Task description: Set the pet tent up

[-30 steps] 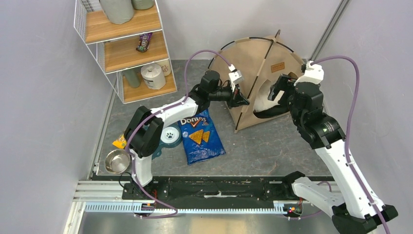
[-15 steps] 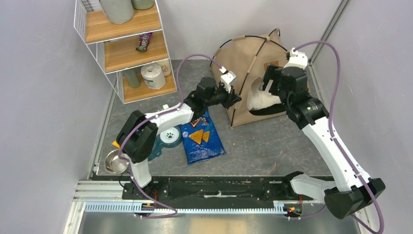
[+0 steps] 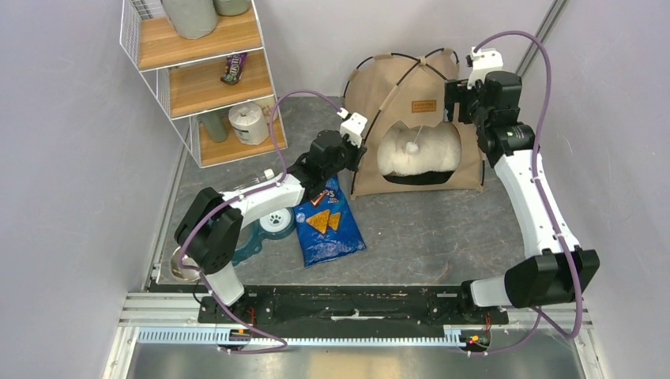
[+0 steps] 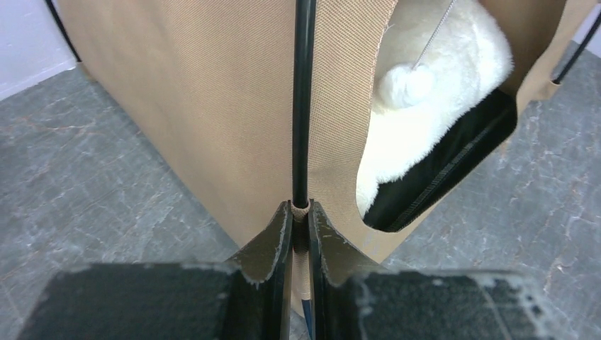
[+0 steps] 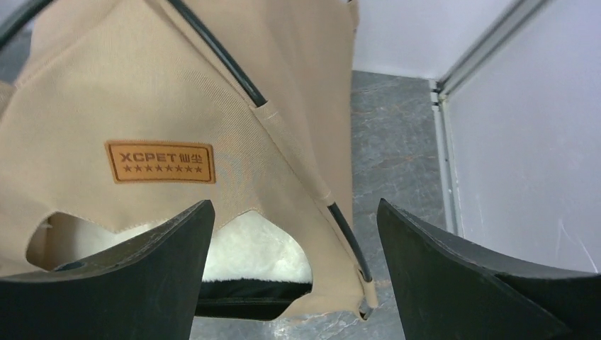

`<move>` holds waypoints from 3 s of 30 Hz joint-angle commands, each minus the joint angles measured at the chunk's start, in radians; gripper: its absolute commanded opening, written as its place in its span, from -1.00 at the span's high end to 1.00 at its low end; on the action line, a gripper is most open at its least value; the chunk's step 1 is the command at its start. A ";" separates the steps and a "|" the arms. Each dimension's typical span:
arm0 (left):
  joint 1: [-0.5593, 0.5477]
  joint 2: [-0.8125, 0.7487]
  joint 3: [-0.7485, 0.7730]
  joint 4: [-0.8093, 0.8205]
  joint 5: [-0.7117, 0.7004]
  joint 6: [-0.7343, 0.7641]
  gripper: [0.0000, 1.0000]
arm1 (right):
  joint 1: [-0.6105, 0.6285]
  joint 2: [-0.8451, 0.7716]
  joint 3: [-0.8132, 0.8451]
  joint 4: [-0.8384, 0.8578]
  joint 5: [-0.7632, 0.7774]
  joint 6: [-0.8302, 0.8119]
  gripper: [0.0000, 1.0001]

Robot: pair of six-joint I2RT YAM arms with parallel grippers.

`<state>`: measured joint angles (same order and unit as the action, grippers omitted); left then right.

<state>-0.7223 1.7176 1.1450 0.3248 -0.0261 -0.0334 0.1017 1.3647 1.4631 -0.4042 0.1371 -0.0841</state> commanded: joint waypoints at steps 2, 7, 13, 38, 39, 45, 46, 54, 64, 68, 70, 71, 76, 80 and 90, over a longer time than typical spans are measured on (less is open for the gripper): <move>0.006 -0.006 0.043 -0.069 -0.087 0.069 0.69 | -0.037 0.056 0.054 0.061 -0.197 -0.144 -0.80; 0.006 -0.005 0.049 -0.081 -0.091 0.076 0.69 | -0.065 0.150 0.130 0.054 -0.228 -0.151 -0.49; 0.006 0.014 0.080 -0.103 -0.048 0.077 0.76 | -0.076 0.198 0.149 0.025 -0.223 -0.176 0.34; -0.008 0.205 0.322 -0.152 -0.019 -0.073 0.34 | -0.080 -0.005 -0.087 0.112 0.182 -0.139 -0.11; -0.007 0.191 0.311 -0.145 -0.020 -0.072 0.12 | -0.080 -0.026 -0.089 0.104 0.168 -0.127 -0.26; -0.008 0.093 0.244 -0.116 -0.030 -0.072 -0.66 | -0.080 -0.167 -0.051 -0.021 0.111 -0.045 -0.83; -0.008 0.073 0.235 -0.116 -0.030 -0.068 -0.67 | -0.080 -0.187 -0.038 -0.058 0.107 -0.035 -0.84; -0.007 -0.143 0.133 -0.240 -0.196 -0.090 -0.73 | -0.080 -0.332 0.008 -0.192 -0.116 0.201 -0.76; -0.006 -0.513 -0.043 -0.598 -0.493 -0.182 -0.73 | 0.215 -0.300 -0.182 -0.011 -0.455 0.529 -0.52; -0.005 -0.643 -0.148 -0.699 -0.558 -0.255 -0.72 | 0.433 -0.207 -0.259 0.083 -0.309 0.574 -0.56; -0.004 -0.706 -0.188 -0.749 -0.601 -0.302 -0.72 | 0.519 -0.136 -0.290 0.128 -0.229 0.590 -0.57; -0.003 -0.740 -0.206 -0.772 -0.638 -0.326 -0.72 | 0.561 -0.094 -0.298 0.149 -0.204 0.592 -0.57; -0.003 -0.894 -0.261 -0.870 -0.739 -0.390 -0.72 | 0.777 0.200 -0.262 0.239 -0.044 0.597 -0.46; -0.002 -0.979 -0.310 -0.907 -0.832 -0.442 -0.72 | 0.859 0.391 -0.217 0.300 -0.023 0.622 -0.40; 0.040 -0.979 -0.392 -0.851 -0.819 -0.528 -0.93 | 0.868 0.573 -0.200 0.215 0.184 0.667 -0.33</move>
<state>-0.7128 0.7273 0.7849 -0.5728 -0.8326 -0.4774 0.9871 1.9240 1.2297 -0.1673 0.1402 0.5560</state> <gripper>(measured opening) 0.938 0.665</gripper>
